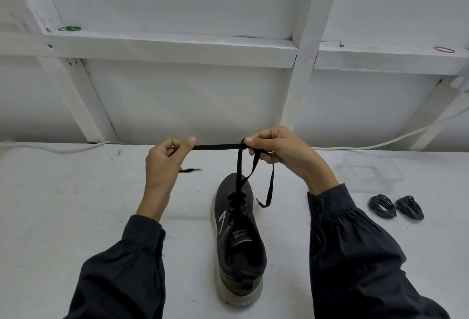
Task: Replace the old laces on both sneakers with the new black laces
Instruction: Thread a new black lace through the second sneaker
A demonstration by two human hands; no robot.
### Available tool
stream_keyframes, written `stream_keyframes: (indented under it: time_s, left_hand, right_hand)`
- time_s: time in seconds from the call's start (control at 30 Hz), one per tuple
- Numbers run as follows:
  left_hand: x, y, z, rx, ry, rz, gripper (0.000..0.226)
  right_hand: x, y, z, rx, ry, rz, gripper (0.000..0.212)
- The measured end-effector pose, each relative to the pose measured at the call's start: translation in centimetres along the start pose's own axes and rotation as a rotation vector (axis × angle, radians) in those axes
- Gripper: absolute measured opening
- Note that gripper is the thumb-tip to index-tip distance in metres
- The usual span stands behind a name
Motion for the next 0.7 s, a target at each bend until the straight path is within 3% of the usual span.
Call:
stream_keyframes:
  time_s: [0.17, 0.27, 0.37, 0.57, 0.7]
  left_hand:
    - [1.0, -0.1, -0.3, 0.029, -0.472, -0.129, 0.017]
    - [-0.7, 1.3, -2.8, 0.143, -0.386, -0.280, 0.018]
    - [-1.7, 2.4, -5.0, 0.218, -0.279, -0.292, 0.015]
    - [-1.9, 2.4, -4.6, 0.168, -0.271, -0.348, 0.006]
    - [-0.9, 2.1, -1.5, 0.029, -0.115, -0.283, 0.011]
  right_hand:
    - [0.2, -0.3, -1.1, 0.019, 0.010, 0.006, 0.016]
    - [0.2, -0.6, -1.8, 0.033, 0.024, 0.006, 0.019]
    - [0.2, -0.7, -2.5, 0.048, 0.012, 0.025, 0.021]
    - [-0.8, 0.3, -1.4, 0.025, 0.013, 0.005, 0.014]
    - [-2.1, 2.2, 1.3, -0.076, 0.019, -0.028, 0.007]
Point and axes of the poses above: each hand's wrist, its own y-axis away from the middle knuckle, its own z-axis out of the back of the hand, x = y × z, the point moved 5 cm from there along -y, towards the middle knuckle, and after that the axes turned 11 degrees about x, right-handed, at the moved point
